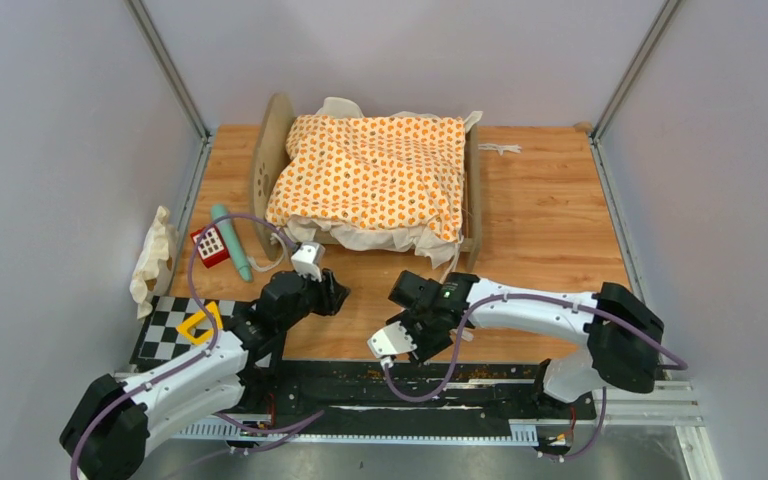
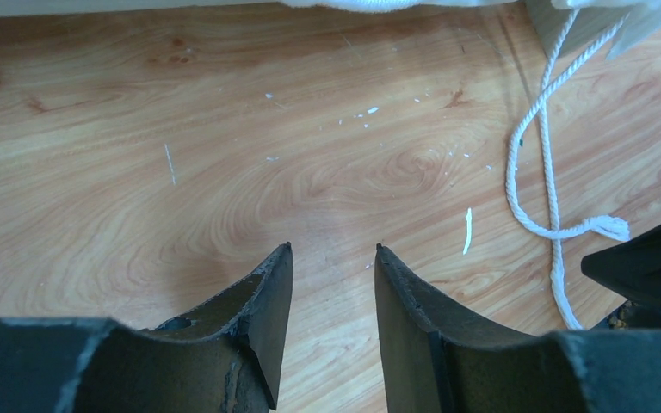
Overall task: Set up the pet bed
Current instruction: Tie the ropes to the bed frame.
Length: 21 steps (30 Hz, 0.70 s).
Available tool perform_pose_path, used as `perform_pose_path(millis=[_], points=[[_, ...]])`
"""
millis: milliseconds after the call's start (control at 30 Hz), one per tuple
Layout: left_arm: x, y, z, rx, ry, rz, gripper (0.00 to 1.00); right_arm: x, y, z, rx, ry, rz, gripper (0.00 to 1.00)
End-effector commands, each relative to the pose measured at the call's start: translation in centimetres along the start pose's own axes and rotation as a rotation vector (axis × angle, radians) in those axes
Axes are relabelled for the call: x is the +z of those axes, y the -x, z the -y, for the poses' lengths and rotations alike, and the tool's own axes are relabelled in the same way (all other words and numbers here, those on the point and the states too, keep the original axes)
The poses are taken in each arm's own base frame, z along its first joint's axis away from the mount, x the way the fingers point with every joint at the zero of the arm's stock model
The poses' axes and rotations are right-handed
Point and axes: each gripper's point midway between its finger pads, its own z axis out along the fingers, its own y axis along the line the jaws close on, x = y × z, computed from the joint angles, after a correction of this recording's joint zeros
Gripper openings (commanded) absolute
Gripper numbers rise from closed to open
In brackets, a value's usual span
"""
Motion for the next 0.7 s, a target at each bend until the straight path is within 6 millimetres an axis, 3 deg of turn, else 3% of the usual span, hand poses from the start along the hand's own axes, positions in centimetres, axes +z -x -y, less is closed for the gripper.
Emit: perform_pose_path(millis=[0, 167, 433, 667], points=[[-0.2, 0.2, 0.2, -0.025, -0.022, 0.024, 0.48, 0.2, 0.6, 0.4, -0.140, 0.054, 0.009, 0.55], [0.1, -0.5, 0.3, -0.034, -0.037, 0.006, 0.48, 1.4, 0.3, 0.9, -0.200, 0.042, 0.007, 0.53], [0.2, -0.8, 0.1, -0.029, -0.030, -0.002, 0.48, 3.1, -0.9, -0.2, -0.213, 0.120, -0.008, 0.41], [0.2, -1.1, -0.1, -0.027, -0.025, -0.006, 0.48, 4.3, -2.0, -1.2, -0.184, 0.182, -0.006, 0.39]])
